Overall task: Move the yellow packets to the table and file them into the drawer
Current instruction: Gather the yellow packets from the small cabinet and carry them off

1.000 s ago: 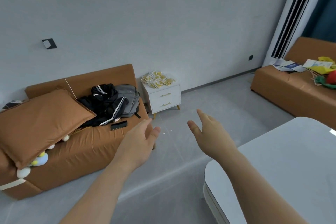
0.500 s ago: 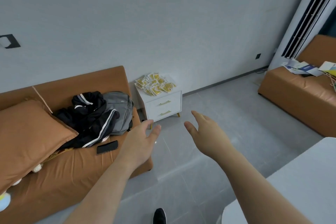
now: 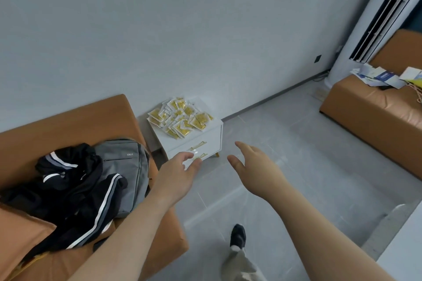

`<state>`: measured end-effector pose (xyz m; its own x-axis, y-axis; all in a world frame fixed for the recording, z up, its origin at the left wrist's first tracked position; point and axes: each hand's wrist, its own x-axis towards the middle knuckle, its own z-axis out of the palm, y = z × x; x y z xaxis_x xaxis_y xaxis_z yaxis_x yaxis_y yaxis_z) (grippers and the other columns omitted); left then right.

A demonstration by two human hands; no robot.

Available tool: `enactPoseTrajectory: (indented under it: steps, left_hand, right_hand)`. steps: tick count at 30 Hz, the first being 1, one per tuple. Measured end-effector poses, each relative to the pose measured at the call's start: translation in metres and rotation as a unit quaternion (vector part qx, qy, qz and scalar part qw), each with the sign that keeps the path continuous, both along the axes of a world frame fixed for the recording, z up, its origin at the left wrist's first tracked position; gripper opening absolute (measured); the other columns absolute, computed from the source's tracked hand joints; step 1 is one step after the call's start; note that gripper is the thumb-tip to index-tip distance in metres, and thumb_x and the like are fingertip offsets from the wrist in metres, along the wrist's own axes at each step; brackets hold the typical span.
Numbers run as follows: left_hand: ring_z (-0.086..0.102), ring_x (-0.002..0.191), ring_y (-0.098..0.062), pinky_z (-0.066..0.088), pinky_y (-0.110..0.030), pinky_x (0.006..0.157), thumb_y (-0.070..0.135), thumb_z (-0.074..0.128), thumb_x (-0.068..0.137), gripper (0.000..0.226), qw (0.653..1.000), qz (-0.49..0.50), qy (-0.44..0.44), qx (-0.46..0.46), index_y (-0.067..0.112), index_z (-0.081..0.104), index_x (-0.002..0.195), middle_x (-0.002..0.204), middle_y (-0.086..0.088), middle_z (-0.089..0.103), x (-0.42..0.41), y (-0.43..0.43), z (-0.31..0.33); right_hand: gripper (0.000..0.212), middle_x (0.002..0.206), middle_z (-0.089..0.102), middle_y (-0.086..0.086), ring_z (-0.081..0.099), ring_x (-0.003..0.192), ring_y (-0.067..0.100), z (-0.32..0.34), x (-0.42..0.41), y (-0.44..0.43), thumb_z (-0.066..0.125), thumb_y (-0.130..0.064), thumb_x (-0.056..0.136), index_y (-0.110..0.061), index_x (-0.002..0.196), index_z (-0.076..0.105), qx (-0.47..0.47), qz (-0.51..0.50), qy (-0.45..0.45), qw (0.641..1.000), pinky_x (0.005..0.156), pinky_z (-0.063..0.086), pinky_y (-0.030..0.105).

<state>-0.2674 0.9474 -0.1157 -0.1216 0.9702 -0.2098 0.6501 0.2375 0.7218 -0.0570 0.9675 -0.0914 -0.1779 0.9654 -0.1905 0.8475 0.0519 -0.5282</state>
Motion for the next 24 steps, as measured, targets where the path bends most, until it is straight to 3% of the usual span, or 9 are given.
enactPoseTrajectory:
  steps: [9, 16, 21, 24]
  left_hand:
    - [0.057, 0.124, -0.014, 0.044, -0.032, 0.098, 0.052, 0.05, 0.099, 0.047, 0.996, 0.054, 0.004, -0.066, 0.024, 0.054, 0.137, 0.144, 0.006, 0.054, -0.034, 0.204, -0.044]
    - [0.055, 0.125, -0.015, 0.043, -0.034, 0.102, 0.052, 0.052, 0.098, 0.046, 0.984, 0.12, -0.039, -0.126, 0.024, 0.056, 0.134, 0.144, 0.005, 0.054, -0.068, 0.322, -0.071]
    - [0.055, 0.122, -0.017, 0.044, -0.031, 0.094, 0.049, 0.054, 0.098, 0.04, 0.966, 0.161, -0.08, -0.187, 0.022, 0.058, 0.127, 0.138, 0.004, 0.057, -0.103, 0.406, -0.114]
    - [0.059, 0.106, -0.019, 0.045, -0.029, 0.079, 0.046, 0.055, 0.098, 0.035, 0.954, 0.176, -0.096, -0.221, 0.02, 0.059, 0.12, 0.127, 0.001, 0.062, -0.129, 0.456, -0.145]
  right_hand:
    - [0.057, 0.155, 0.042, 0.002, 0.044, 0.139, 0.026, -0.047, -0.035, 0.234, 0.036, -0.052, 0.106, -0.025, 0.156, 0.03, -0.056, 0.074, -0.042, 0.995, 0.107, 0.044, 0.045]
    - [0.057, 0.152, 0.046, 0.006, 0.042, 0.14, 0.024, -0.072, -0.076, 0.384, 0.039, -0.05, 0.106, -0.024, 0.156, 0.032, -0.128, 0.114, -0.048, 0.984, 0.109, 0.038, 0.04]
    - [0.058, 0.152, 0.046, 0.009, 0.041, 0.14, 0.026, -0.106, -0.116, 0.475, 0.04, -0.049, 0.106, -0.021, 0.156, 0.033, -0.168, 0.127, -0.065, 0.975, 0.11, 0.039, 0.04]
    - [0.057, 0.151, 0.048, 0.009, 0.045, 0.138, 0.027, -0.127, -0.14, 0.526, 0.041, -0.047, 0.106, -0.019, 0.155, 0.036, -0.186, 0.119, -0.074, 0.973, 0.108, 0.041, 0.039]
